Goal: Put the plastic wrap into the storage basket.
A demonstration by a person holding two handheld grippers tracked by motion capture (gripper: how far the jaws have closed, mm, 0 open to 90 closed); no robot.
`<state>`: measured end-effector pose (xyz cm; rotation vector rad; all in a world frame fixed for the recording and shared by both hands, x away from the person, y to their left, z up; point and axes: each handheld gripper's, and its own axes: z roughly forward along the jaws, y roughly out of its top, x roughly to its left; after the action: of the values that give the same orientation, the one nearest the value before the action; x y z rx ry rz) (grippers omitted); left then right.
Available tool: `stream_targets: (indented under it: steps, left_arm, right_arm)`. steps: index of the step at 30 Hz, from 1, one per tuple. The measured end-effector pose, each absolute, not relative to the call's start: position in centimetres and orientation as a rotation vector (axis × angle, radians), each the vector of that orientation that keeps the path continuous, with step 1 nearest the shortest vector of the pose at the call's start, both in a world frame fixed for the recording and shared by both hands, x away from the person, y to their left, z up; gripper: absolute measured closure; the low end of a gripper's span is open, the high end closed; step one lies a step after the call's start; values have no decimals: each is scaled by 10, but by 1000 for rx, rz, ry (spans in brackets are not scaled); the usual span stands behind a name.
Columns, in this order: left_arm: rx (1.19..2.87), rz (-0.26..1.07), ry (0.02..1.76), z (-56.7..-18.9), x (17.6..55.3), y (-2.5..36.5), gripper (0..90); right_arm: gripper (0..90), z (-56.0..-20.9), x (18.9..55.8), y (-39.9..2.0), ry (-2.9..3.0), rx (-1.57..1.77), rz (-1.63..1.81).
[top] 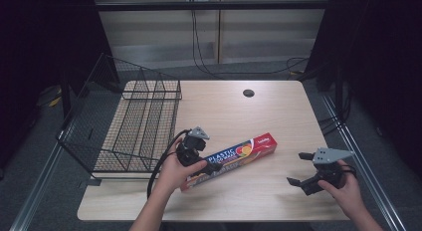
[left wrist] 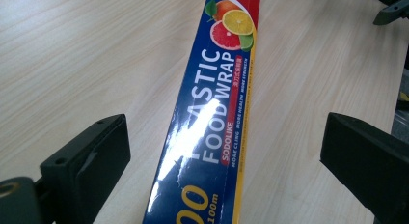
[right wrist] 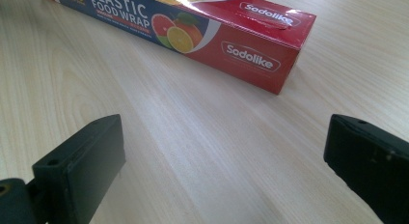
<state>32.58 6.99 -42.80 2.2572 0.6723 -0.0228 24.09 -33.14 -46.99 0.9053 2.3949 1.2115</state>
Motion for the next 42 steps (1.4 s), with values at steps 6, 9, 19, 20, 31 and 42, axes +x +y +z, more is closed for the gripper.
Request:
stream_targets:
  steps: [6,9,19,20,31,42]
  left_arm:
    - [2271,-10,646,-428,325,61,35]
    - [2276,-13,642,-428,326,58,35]
    - [2315,-12,623,-430,329,43,37]
    - [2315,-12,623,-430,329,43,36]
    - [2374,6,628,-436,338,31,79]
    - [2483,-10,588,-442,347,20,118]
  right_arm:
    - [5,-470,241,-332,2395,906,1206]
    - [5,-470,241,-332,2396,907,1206]
    - [5,-470,241,-330,2397,898,1203]
    - [5,-470,241,-330,2397,898,1205]
    - [5,-470,242,-330,2395,895,1208]
    - [5,-470,241,-330,2391,898,1209]
